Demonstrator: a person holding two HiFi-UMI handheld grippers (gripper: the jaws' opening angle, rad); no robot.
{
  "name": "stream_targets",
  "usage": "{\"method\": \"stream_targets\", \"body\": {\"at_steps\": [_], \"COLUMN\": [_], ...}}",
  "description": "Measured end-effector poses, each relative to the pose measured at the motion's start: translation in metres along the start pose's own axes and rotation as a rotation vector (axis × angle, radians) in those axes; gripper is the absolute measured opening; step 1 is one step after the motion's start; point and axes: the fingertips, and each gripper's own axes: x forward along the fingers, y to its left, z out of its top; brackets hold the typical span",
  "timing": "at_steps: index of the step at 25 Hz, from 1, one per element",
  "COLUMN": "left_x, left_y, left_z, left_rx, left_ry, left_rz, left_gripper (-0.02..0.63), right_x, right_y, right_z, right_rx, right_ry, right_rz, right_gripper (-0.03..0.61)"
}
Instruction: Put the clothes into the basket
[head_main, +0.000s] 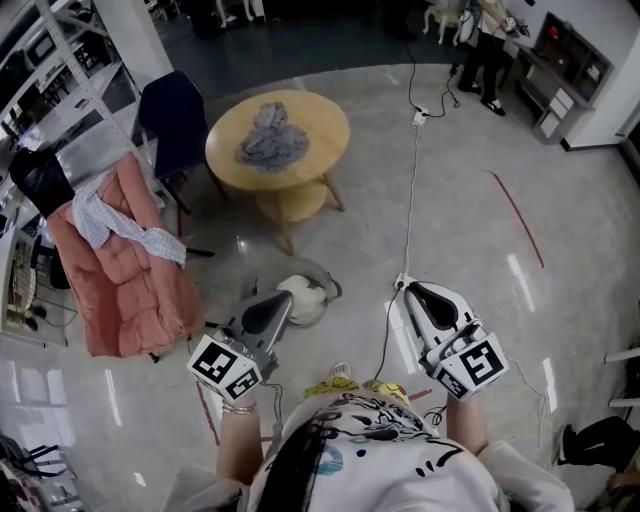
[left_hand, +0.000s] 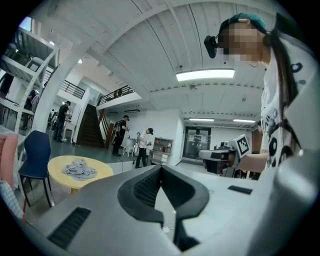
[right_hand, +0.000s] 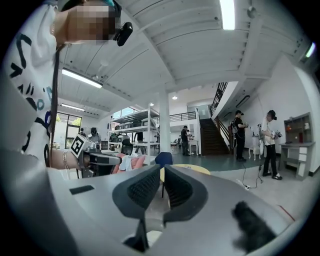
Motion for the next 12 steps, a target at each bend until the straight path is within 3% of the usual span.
{"method": "stream_targets", "body": {"at_steps": [12], "left_x": [0.056], "left_y": [0.021], "left_z": [-0.006], "left_rx": [-0.018], "left_ry": [0.045], "left_rz": [-0.06], "left_gripper": [0.014], "right_x": [0.003], "right_y": [-0.064], "right_z": [-0.018], "right_rx": [0.062], "right_ry": [0.024], "right_rz": [-0.12], "right_gripper": [0.031]}}
